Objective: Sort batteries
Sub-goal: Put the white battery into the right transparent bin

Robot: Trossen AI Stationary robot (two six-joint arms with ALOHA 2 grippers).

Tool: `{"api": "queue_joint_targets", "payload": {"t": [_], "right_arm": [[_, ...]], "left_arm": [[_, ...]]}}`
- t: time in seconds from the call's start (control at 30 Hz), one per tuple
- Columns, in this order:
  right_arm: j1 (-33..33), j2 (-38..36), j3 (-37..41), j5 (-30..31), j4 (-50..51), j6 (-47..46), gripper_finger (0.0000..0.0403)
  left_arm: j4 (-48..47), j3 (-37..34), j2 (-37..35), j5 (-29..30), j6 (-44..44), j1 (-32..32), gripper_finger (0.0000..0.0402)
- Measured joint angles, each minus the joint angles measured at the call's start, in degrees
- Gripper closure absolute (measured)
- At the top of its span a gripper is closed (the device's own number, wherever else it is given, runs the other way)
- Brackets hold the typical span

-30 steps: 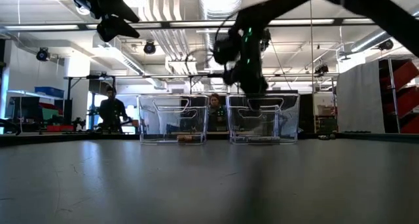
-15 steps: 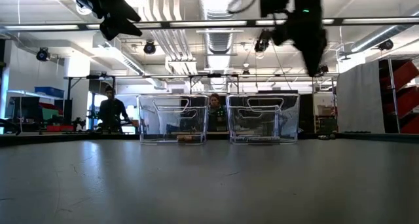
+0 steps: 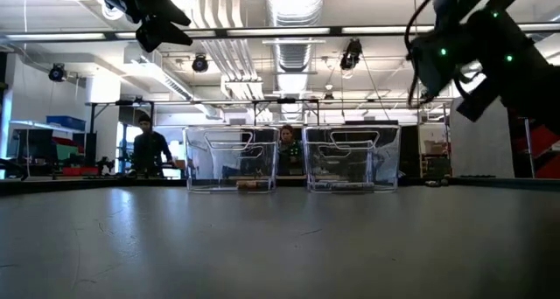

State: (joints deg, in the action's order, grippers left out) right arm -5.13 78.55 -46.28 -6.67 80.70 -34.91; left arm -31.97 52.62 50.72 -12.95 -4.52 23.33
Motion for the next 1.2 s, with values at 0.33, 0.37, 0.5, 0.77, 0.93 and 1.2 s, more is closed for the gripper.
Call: {"api": "queue_joint_targets", "payload": {"t": [0.33, 0.37, 0.5, 0.77, 0.93, 1.2], "right_arm": [[-0.98, 11.37, 0.01, 2.73, 0.81, 19.99, 0.0117], [-0.98, 12.93, 0.09, 3.1, 0.92, 21.72, 0.0117], [-1.03, 19.89, 0.2, 4.06, 0.93, 27.36, 0.0117], [-1.01, 31.43, 0.0, 5.33, -0.47, 28.58, 0.0104], [-0.55, 33.73, -1.42, 5.34, -0.34, 30.16, 0.0076], [0.49, 33.87, -3.98, 9.2, -0.08, 40.39, 0.0062]], "left_arm": [[0.67, 0.0, 0.58, -0.02, -1.53, 0.0, 0.0189], [0.67, 0.0, 0.7, -0.03, -1.93, 0.0, 0.0189], [0.68, 0.0, 1.25, -0.04, -2.63, -0.02, 0.0189], [0.98, 0.0, 2.88, -0.04, -3.03, -0.01, 0.0189], [2.12, 0.0, 4.34, -0.04, -3.03, -0.02, 0.0189], [3.02, 0.0, 6.61, -0.07, -3.05, -0.02, 0.0189]]}}
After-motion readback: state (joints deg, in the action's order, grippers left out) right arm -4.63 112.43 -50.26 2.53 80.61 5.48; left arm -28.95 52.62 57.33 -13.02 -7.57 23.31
